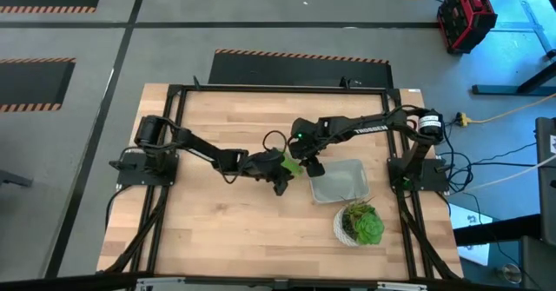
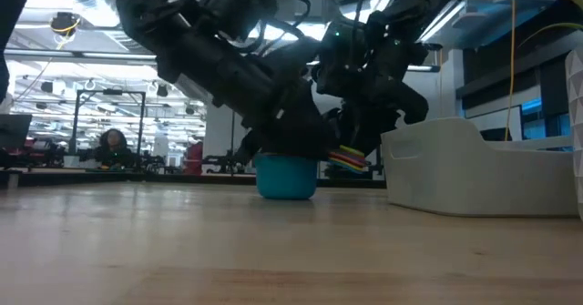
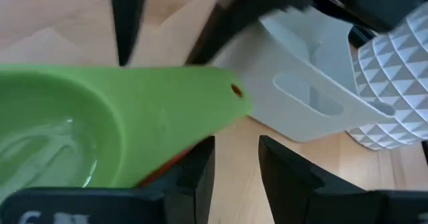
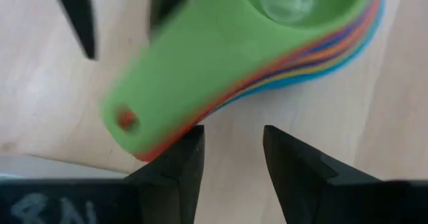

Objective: Nest measuring cups in basket
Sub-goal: Stack the green measuring cup on top of the pink measuring cup, then put the stacked measuring cups into the gray bin

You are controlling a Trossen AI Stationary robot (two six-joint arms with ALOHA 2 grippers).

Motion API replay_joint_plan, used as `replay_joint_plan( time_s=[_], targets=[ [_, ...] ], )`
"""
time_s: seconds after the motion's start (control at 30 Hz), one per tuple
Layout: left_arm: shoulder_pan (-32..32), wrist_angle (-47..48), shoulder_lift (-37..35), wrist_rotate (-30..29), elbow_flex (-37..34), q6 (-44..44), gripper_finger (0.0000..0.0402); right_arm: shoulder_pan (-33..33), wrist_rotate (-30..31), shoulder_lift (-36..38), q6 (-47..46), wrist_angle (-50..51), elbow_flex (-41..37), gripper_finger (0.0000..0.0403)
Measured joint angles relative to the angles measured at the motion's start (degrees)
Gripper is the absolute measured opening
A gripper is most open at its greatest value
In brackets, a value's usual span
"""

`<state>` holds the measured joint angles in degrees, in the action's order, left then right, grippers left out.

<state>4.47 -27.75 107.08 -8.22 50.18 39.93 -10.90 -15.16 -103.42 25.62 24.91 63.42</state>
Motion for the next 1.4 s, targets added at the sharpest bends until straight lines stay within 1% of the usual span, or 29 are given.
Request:
replay_joint_plan(
  time_s=[0.23,0.37,0.77,0.93,1.07,1.4],
  targets=[
    [-0.59,0.31,0.01,0.17,0.34,-1.33,0.0110,0.29,0.48,0.00,-0.28,0.15,-0.02,0.0158],
    [-0.18,0.24,-0.02,-0.10,0.36,-2.10,0.0110,0.02,0.48,0.00,-1.21,1.54,1.22,0.0158],
    [-0.18,0.22,-0.08,-0.10,0.36,-3.40,0.0110,-2.36,0.50,0.13,-1.20,14.61,10.31,0.0158],
    [-0.18,-0.21,-0.10,0.37,0.36,-4.68,0.0110,-3.16,0.49,0.15,-1.18,18.56,13.84,0.0158],
    [-0.18,-0.22,-0.10,0.39,0.36,-4.79,0.0110,-3.18,0.51,0.24,-1.18,18.66,15.12,0.0158],
    [1.11,-0.39,-0.17,1.75,0.36,-9.55,0.0110,-3.18,0.52,0.24,-1.18,17.31,15.23,0.0158]
  ],
)
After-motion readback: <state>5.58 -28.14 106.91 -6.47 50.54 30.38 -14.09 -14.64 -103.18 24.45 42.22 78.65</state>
